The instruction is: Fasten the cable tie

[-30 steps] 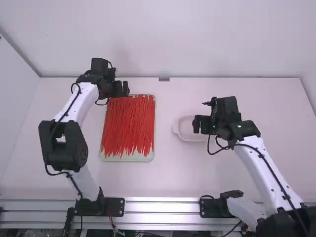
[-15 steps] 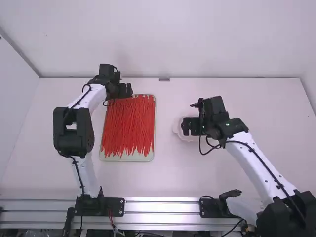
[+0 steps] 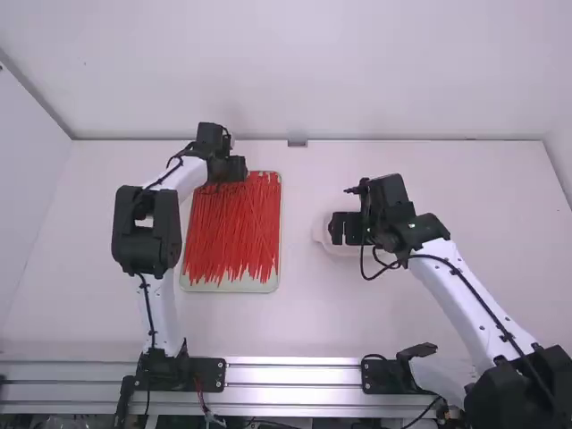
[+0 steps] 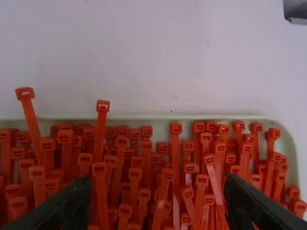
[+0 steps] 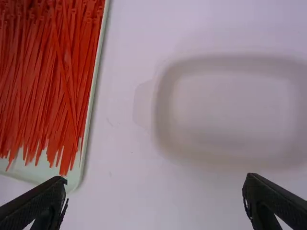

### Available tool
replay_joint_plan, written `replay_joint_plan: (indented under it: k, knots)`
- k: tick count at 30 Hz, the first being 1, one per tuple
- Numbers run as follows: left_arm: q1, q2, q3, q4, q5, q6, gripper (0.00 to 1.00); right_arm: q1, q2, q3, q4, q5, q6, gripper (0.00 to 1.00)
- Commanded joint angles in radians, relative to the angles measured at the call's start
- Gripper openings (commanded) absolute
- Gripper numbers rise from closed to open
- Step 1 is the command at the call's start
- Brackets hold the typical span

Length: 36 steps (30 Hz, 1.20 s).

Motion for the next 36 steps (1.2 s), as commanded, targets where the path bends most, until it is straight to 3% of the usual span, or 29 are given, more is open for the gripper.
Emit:
replay_joint_plan:
  k: [1, 26, 32, 36]
  knots:
    - [0.000, 0.036, 0.018, 0.006, -0.048, -0.004, 0.71, -0.014, -0.012, -0.006, -0.005, -0.002, 0.004, 0.98]
    - [0.021, 0.073, 0.017, 0.096, -0.087, -0.085, 0.60, -0.036, -0.012, -0.006, -0.003, -0.002, 0.003, 0.98]
    - [0.024, 0.073, 0.016, 0.096, -0.087, -0.093, 0.48, -0.035, -0.011, -0.006, -0.004, -0.002, 0.004, 0.98]
    - [0.025, 0.073, 0.010, 0.107, -0.087, -0.094, 0.46, -0.036, -0.011, -0.006, -0.006, -0.002, 0.003, 0.98]
